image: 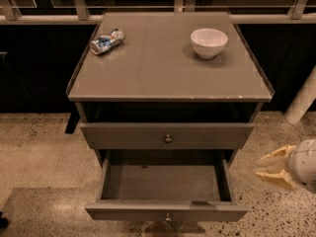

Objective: Close middle drawer

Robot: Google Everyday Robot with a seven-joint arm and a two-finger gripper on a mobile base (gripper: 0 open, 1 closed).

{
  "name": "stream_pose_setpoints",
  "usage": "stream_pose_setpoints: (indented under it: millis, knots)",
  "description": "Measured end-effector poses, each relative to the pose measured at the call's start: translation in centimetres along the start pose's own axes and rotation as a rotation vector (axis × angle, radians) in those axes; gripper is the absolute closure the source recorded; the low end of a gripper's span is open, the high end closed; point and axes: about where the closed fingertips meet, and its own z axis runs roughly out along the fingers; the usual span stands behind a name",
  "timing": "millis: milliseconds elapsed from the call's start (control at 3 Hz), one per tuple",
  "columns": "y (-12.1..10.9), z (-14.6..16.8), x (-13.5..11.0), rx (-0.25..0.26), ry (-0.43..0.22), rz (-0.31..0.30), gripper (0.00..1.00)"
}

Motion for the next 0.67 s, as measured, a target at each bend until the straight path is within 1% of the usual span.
stream_pose_setpoints:
  millis: [333, 667]
  knots:
    - [0.1, 0.2, 0.1, 0.013, 0.0, -0.002, 0.89]
    - [1.1, 2.7, 3.1, 0.032, -0.032, 0.048, 1.0]
